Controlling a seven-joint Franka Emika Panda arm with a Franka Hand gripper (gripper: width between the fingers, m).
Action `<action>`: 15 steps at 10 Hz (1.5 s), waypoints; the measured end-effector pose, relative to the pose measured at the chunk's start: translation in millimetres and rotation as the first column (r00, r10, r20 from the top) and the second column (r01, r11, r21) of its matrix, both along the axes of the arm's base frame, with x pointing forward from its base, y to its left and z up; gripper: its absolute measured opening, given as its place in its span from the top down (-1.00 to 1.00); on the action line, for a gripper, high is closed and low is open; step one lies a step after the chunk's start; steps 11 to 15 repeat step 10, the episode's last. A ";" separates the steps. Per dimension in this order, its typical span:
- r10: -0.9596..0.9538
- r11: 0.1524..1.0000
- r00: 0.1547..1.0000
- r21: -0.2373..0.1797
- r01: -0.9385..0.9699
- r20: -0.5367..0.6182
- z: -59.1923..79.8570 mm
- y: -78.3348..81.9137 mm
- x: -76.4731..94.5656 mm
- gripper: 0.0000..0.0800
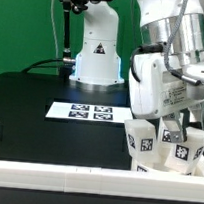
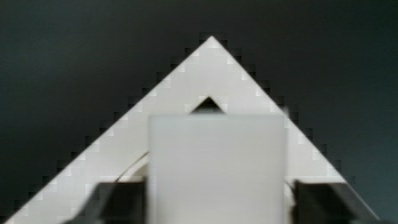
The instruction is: Assemble stool
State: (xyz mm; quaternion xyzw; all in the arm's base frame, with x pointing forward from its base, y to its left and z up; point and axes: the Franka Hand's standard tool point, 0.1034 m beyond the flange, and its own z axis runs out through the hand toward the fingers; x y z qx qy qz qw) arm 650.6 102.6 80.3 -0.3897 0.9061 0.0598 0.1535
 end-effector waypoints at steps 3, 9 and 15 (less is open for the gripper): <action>0.032 0.999 0.999 0.005 -0.032 0.025 18.4 -2.8 2.2 -0.56; 0.040 0.999 0.998 0.011 -0.041 0.057 38.7 -4.7 7.9 -0.62; 0.041 0.999 0.998 0.010 -0.041 0.056 38.4 -4.7 7.8 -0.62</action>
Offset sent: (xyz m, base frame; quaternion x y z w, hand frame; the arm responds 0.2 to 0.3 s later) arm -0.0054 -0.0097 0.0342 0.0194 -0.0302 -0.0105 0.9993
